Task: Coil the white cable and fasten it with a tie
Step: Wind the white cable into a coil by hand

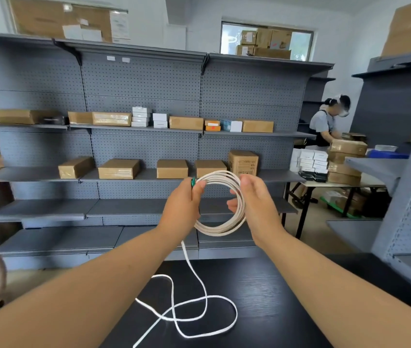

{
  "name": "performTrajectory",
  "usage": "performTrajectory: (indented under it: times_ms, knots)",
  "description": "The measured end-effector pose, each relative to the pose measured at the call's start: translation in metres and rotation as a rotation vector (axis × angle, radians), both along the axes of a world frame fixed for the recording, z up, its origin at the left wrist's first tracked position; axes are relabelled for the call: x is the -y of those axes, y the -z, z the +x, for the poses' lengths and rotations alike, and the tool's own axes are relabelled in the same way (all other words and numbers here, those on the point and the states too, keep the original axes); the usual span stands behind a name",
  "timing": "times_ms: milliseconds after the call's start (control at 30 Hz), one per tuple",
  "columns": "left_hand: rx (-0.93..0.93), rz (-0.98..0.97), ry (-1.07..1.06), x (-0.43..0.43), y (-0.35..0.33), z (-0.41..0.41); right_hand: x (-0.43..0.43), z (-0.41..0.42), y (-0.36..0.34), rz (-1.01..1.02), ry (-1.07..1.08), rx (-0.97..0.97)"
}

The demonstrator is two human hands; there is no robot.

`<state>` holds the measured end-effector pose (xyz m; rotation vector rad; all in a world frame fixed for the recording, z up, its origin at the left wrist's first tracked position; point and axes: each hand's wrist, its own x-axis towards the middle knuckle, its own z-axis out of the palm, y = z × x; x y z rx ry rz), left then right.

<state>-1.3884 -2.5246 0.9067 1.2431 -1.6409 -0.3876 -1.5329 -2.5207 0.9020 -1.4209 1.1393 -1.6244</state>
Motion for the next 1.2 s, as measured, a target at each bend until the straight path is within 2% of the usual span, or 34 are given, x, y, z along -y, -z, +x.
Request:
performTrajectory:
  times_ms: [200,300,533,700,967,1100,1200]
  knots:
    - [0.214,-0.037,-0.004,0.002,-0.01,0.005,0.002,0.007,-0.011,-0.109,0.085,-0.523]
    - [0.272,-0.03,0.024,0.004,-0.012,0.005,0.002,0.009,-0.007,-0.159,0.15,-0.639]
    - [0.345,0.059,0.154,0.002,-0.011,0.008,-0.002,0.002,-0.002,-0.178,0.21,-0.698]
    - [0.289,0.08,0.209,-0.004,-0.007,-0.001,-0.007,-0.009,-0.001,-0.173,0.225,-0.761]
    - [0.001,0.111,0.347,-0.016,0.001,-0.02,-0.013,-0.024,0.005,-0.175,0.3,-0.557]
    - [-0.02,0.149,0.386,-0.024,0.002,-0.028,-0.016,-0.036,0.005,-0.141,0.317,-0.467]
    - [-0.029,0.251,0.423,-0.027,0.003,-0.031,-0.017,-0.044,0.006,-0.101,0.321,-0.423]
